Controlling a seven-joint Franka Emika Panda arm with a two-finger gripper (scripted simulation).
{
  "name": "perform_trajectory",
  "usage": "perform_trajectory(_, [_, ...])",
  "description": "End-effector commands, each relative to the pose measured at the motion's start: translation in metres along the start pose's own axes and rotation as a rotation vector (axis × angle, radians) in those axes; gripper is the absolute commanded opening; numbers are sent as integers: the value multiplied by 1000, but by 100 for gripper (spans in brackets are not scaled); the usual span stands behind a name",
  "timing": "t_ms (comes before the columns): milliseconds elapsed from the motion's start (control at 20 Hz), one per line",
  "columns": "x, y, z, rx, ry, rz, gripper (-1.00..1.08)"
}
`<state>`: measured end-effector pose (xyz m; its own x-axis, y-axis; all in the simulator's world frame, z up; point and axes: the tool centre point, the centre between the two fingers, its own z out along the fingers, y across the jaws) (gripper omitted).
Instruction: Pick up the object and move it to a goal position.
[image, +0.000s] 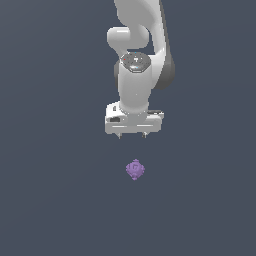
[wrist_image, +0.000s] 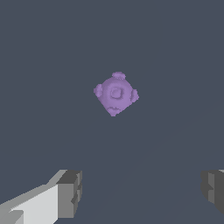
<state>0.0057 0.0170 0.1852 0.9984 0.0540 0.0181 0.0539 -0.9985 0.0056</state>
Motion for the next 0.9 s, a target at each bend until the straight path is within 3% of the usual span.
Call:
perform_trajectory(0, [0, 0, 0, 0, 0, 0, 100])
perform_trajectory(500, [7, -34, -3, 12, 18, -61, 100])
perform_trajectory(850, [9, -32, -1, 11, 17, -74, 100])
